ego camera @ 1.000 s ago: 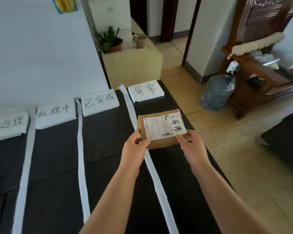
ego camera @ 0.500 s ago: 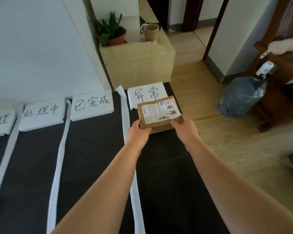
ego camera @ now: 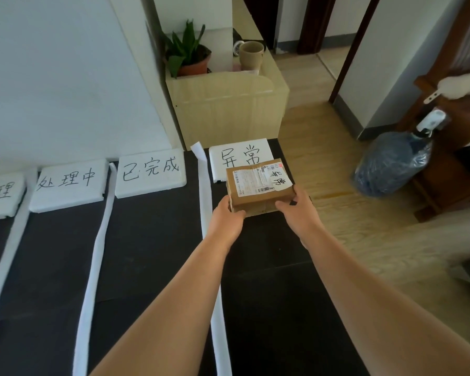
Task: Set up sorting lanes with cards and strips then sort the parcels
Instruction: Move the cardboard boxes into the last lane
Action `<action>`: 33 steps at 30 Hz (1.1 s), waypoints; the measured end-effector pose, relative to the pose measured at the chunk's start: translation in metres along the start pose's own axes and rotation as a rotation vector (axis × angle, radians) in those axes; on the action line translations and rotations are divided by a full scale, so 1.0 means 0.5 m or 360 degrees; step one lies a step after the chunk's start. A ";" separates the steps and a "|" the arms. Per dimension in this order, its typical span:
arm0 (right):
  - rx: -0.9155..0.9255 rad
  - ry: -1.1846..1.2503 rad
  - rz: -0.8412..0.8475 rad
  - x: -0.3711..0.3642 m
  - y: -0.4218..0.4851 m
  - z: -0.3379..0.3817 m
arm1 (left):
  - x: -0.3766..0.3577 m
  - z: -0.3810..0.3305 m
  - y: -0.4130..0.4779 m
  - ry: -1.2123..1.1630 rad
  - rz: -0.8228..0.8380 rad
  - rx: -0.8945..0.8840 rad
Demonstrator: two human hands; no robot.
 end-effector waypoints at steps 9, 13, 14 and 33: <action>-0.0031 -0.0009 -0.0095 -0.022 0.000 -0.004 | 0.019 0.011 0.009 0.0036 0.0035 0.0000; -0.0041 -0.0012 -0.0157 -0.030 -0.006 -0.002 | 0.036 0.021 0.013 0.0053 0.0084 0.0024; -0.0038 -0.0012 -0.0171 -0.032 -0.009 -0.001 | 0.040 0.022 0.011 0.0060 0.0091 0.0025; 0.0029 -0.0181 -0.0411 -0.074 -0.252 0.072 | 0.185 0.040 -0.170 0.0050 0.0056 -0.0058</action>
Point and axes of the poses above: each hand's wrist, its own y-axis towards the middle knuckle, its own x-axis out of the back of the hand, z = x × y, the point moved 1 cm from there along y, towards the middle knuckle, and after that the axes turned 5 degrees about -y, right-handed, at the moved point
